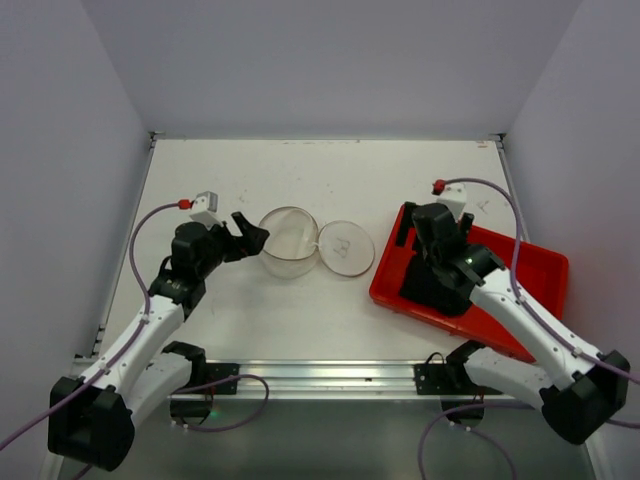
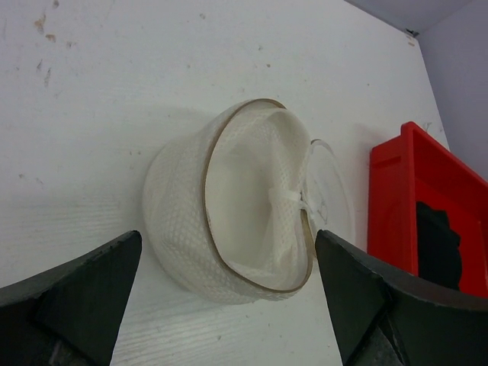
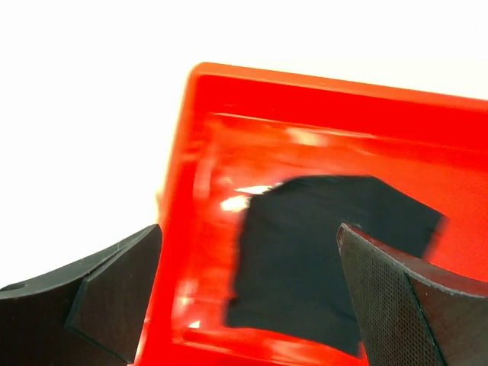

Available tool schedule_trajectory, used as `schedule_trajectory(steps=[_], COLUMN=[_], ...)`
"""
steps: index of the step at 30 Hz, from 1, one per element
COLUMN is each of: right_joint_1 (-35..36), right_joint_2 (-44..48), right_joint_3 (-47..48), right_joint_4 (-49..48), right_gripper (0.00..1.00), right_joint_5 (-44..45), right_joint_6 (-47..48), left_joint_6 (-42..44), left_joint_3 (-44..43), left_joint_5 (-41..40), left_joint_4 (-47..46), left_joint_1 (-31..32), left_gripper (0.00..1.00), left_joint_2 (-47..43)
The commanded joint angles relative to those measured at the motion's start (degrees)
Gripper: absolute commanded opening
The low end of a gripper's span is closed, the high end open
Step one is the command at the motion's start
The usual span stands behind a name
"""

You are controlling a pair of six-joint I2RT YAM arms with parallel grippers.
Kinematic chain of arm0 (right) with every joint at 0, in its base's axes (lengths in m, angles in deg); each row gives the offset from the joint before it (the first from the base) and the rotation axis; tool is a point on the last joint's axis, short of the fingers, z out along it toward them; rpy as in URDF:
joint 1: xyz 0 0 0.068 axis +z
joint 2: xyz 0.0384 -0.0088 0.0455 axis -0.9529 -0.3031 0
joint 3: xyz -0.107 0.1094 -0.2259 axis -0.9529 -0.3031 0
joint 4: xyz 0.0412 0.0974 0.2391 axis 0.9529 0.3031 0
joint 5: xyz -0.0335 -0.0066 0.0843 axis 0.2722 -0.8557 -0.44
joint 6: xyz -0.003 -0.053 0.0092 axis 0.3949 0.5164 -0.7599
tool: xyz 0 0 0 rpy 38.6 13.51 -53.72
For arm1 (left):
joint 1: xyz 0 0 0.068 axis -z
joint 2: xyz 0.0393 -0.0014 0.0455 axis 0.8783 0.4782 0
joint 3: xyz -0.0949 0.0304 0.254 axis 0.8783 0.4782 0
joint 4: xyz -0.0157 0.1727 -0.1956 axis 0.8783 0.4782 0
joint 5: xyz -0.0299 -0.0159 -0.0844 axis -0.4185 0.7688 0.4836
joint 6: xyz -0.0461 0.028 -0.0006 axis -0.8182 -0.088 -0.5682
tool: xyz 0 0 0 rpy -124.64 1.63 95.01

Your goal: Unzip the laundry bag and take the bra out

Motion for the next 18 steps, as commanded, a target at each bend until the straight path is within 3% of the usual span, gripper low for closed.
schedule_trajectory(steps=[1, 5, 9, 14, 16, 18], right_joint_1=[1.1, 6.7, 20.2, 21.1, 21.1, 21.1], right_joint_2=[-7.5, -11.7, -15.4, -10.5, -8.9, -8.7], right_joint_3=[6.4, 11.4, 16.6, 7.2, 1.3, 0.0], right_joint_4=[-5.2, -9.7, -13.1, -26.0, -32.8, -32.9], right_gripper=[0.99, 0.99, 0.99, 0.99, 0.99, 0.99], right_joint_5=[-12.2, -16.3, -8.4, -15.5, -11.8, -9.0], right_joint_6=[4.1, 4.7, 7.0, 4.0, 3.6, 2.6], left_joint_6=[2.4, 4.9, 6.9, 7.4, 7.6, 8.3], left_joint_3=[0.2, 0.6, -0.1, 0.3, 1.0, 1.8], left_joint_5=[3.5, -1.2, -2.1, 2.4, 1.9, -0.1], left_joint_4=[-4.0, -3.6, -3.9, -6.1, -6.1, -6.8], left_joint_1=[0.1, 4.3, 7.3, 8.2, 8.3, 8.4], left_gripper=[1.00, 1.00, 1.00, 0.99, 1.00, 1.00], left_joint_2=[-1.0, -3.7, -4.8, -6.8, -9.6, -12.5])
